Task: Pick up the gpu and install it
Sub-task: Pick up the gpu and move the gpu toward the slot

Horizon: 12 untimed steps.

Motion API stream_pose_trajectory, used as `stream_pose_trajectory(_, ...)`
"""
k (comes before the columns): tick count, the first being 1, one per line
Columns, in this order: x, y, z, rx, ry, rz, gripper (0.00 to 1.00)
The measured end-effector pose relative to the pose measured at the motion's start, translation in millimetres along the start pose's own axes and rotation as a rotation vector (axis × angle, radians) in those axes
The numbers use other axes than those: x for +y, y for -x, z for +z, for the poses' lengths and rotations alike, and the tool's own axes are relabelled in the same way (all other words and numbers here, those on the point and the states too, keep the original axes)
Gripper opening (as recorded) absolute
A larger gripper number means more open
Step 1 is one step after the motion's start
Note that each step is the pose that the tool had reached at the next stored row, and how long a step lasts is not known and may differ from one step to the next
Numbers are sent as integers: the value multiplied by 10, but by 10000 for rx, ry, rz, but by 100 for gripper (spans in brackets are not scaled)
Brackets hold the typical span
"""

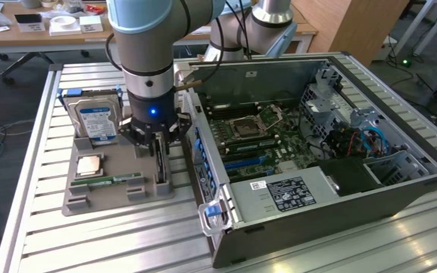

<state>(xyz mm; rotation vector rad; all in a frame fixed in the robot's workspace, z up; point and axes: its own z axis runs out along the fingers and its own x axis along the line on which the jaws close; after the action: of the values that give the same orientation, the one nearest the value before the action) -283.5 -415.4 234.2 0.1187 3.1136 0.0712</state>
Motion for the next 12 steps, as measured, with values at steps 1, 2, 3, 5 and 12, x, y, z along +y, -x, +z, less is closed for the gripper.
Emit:
stream_pose_trajectory(1, 0, 0, 0, 1, -1, -1, 39)
stream_pose_trajectory(2, -1, -1, 3, 0, -1, -1, 39)
stream_pose_trajectory(3, -1, -1, 7, 0, 0, -1, 39)
stream_pose_trajectory(5, -1, -1, 14, -1, 0, 1, 39)
stream_pose_trajectory(12, -1, -2, 20, 0, 0, 1, 39)
